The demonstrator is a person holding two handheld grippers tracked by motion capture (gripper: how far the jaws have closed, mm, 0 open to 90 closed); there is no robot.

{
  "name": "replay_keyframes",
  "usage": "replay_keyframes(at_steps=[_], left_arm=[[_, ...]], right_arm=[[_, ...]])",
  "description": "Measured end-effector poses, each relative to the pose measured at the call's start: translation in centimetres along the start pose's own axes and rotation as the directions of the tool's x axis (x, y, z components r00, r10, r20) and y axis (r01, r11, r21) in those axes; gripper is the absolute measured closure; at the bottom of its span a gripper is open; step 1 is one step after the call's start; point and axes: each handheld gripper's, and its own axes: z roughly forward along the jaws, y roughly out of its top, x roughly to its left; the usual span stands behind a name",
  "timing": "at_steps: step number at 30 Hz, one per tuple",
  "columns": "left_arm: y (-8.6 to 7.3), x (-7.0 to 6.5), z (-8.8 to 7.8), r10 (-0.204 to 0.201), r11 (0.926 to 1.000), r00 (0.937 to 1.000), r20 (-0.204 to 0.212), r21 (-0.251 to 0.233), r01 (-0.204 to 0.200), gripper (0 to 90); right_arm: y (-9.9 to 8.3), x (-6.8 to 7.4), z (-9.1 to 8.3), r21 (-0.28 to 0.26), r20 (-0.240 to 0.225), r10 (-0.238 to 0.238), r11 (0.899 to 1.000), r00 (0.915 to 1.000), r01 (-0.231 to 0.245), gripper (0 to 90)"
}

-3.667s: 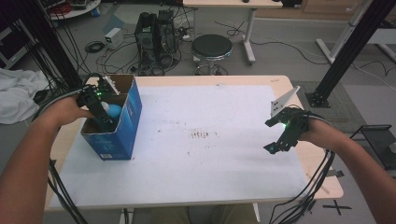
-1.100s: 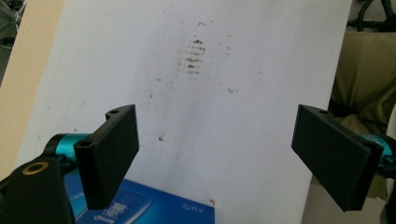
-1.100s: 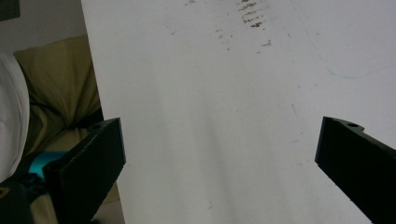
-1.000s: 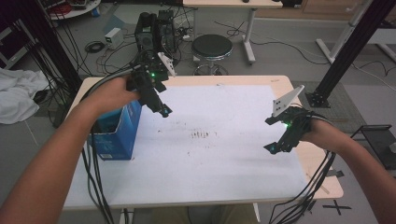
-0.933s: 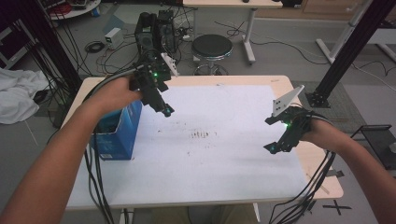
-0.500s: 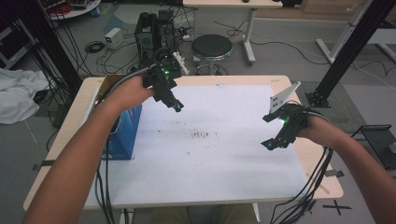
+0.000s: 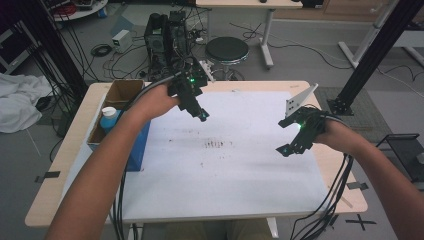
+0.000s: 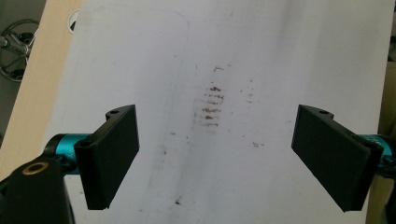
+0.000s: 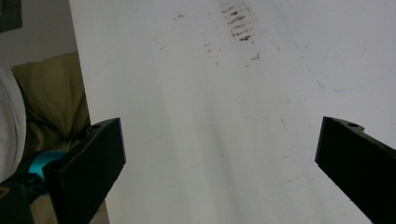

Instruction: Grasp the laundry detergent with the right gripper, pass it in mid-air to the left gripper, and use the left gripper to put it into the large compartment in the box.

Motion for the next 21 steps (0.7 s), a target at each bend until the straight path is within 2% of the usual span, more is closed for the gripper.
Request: replay_keyframes(at_steps=[1,3,4,8,11,12,16,21], left_arm=[[0.1,-0.1,0.2,0.004,0.9999,1.0000,0.000,0.010,-0.004,15.1],[0.3,-0.2,0.6,0.011,0.9999,0.9999,0.010,0.010,-0.011,15.1],[0.5,-0.3,0.8,0.012,0.9999,0.9998,0.016,0.011,-0.012,15.1],[1.0,-1.0,1.3,0.046,0.9987,0.9984,0.033,0.020,-0.047,15.1],[1.3,-1.5,1.7,0.063,0.9976,0.9971,0.043,0.023,-0.065,15.1],[1.3,-1.5,1.8,0.055,0.9983,0.9975,0.044,0.019,-0.056,15.1],[1.4,-1.5,1.9,0.063,0.9971,0.9971,0.042,0.041,-0.064,15.1],[1.2,-1.6,2.0,0.057,0.9978,0.9977,0.037,0.032,-0.059,15.1]], right_arm=[[0.1,0.0,0.0,0.010,0.000,0.011,1.000,0.9999,-0.011,0.7],[0.3,-0.1,0.1,0.009,-0.006,-0.007,1.000,1.0000,0.007,0.7],[0.4,0.0,0.1,0.014,-0.002,0.007,1.000,1.0000,-0.007,0.7],[0.8,-0.2,0.1,0.006,-0.007,-0.011,1.000,0.9999,0.011,0.7],[1.1,-0.2,-0.1,0.020,-0.010,0.004,1.000,0.9999,-0.004,0.7],[1.1,-0.2,-0.1,0.020,-0.019,0.012,1.000,0.9998,-0.011,0.7],[1.2,-0.2,0.0,0.034,-0.023,0.010,0.999,0.9997,-0.009,0.7],[1.1,-0.2,0.0,0.027,-0.017,0.008,1.000,0.9998,-0.007,0.7]])
